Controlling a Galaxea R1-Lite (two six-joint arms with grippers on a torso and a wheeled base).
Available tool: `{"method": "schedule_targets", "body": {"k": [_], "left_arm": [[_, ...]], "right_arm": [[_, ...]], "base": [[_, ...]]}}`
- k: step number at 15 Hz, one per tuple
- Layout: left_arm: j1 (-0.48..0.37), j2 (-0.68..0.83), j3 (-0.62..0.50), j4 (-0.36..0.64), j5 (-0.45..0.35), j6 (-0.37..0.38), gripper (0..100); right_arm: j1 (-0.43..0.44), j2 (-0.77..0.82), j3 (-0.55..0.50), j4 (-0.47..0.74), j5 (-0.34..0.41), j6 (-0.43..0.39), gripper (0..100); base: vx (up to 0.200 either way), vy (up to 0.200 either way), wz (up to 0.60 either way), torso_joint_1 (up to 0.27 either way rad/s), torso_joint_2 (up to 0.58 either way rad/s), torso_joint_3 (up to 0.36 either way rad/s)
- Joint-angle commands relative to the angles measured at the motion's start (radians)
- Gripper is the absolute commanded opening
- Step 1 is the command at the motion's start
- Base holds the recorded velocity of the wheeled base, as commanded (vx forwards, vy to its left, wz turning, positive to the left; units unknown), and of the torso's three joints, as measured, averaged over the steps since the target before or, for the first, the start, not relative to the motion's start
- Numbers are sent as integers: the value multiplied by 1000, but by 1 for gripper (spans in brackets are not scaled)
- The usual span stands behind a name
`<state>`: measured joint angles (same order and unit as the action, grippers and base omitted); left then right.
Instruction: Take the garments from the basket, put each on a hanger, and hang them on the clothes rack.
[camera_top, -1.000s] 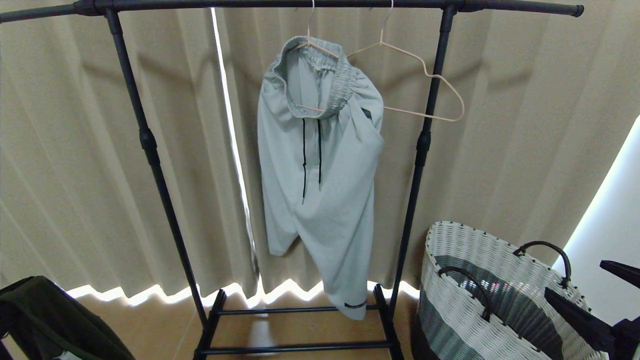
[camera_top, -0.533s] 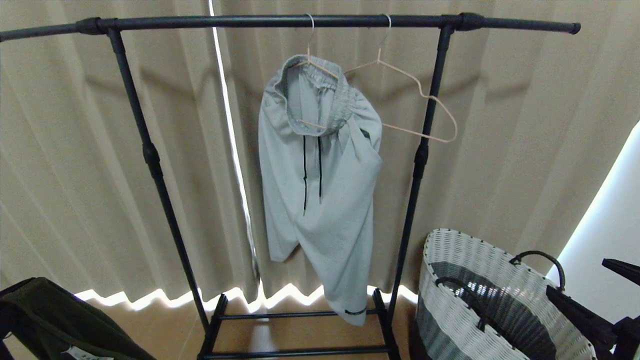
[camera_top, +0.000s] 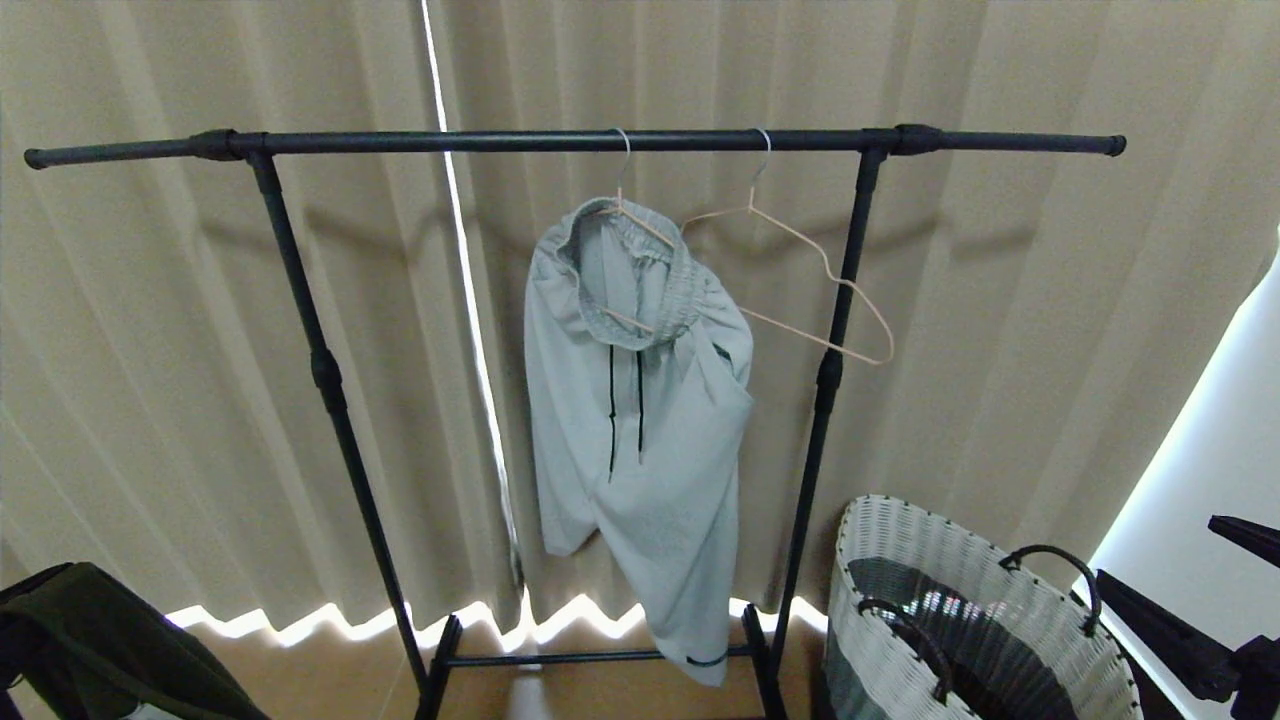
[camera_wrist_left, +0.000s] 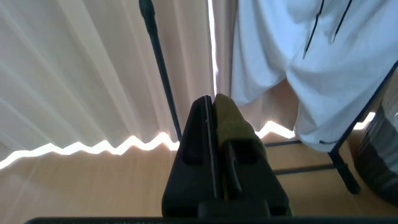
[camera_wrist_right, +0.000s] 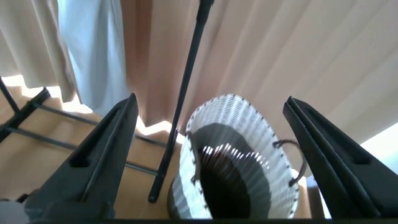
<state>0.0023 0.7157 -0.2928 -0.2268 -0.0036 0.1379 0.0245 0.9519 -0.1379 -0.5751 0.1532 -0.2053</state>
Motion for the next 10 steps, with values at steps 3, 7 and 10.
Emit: {"method": "schedule_targets", "body": {"k": [3, 7, 10], "left_arm": [[-1, -1, 4, 0, -1, 0, 0], [-2, -1, 6, 0, -1, 23, 0], [-1, -1, 6, 0, -1, 26, 0]], "right_arm": [[0, -9, 3, 0, 2, 0, 100], [0, -21, 3, 3, 5, 0, 100], [2, -22, 7, -2, 5, 0, 100]], "base": [[0, 0, 0, 206, -486, -276], [0, 0, 0, 216, -497, -282], [0, 0, 0, 232, -515, -287]]}}
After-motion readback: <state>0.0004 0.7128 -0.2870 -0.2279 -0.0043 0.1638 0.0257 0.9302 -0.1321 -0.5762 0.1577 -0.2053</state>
